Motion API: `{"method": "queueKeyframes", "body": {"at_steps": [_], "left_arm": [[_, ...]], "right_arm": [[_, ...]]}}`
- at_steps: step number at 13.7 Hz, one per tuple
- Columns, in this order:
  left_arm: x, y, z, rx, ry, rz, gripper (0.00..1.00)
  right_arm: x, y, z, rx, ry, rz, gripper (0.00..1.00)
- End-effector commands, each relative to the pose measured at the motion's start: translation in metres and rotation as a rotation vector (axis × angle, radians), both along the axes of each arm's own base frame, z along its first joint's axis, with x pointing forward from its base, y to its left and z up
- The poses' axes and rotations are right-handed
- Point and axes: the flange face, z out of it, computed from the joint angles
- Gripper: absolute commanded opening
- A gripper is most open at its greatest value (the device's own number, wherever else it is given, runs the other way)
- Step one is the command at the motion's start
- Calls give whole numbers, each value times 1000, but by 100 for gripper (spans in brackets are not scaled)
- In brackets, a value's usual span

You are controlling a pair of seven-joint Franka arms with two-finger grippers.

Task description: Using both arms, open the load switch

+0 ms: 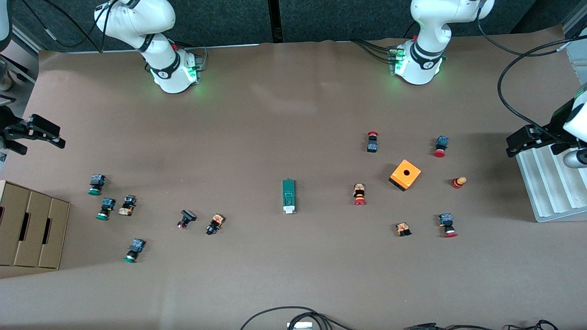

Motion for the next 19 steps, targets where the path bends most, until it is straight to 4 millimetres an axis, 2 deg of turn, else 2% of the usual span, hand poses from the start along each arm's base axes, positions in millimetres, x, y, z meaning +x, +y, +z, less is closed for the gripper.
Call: {"method": "queueKeyframes", "body": {"at_steps": [1,11,15,17,19], "left_arm": [[-4,4,9,-1,-6,-3,100],[-5,2,7,-14,1,-1,100],[-9,-15,14,-18,-6,-18,100],[-13,-30,14,-20,6,-26,100],[-17,-53,17,-18,1,3,100]], "right_arm": [[-1,0,6,-31,1,2,99],[0,-3,5,-32,-2,3,99],[-1,-4,6,-32,-2,3,99],[-1,-4,6,-31,0,3,99],[-1,-4,6,-31,0,3,99]]}}
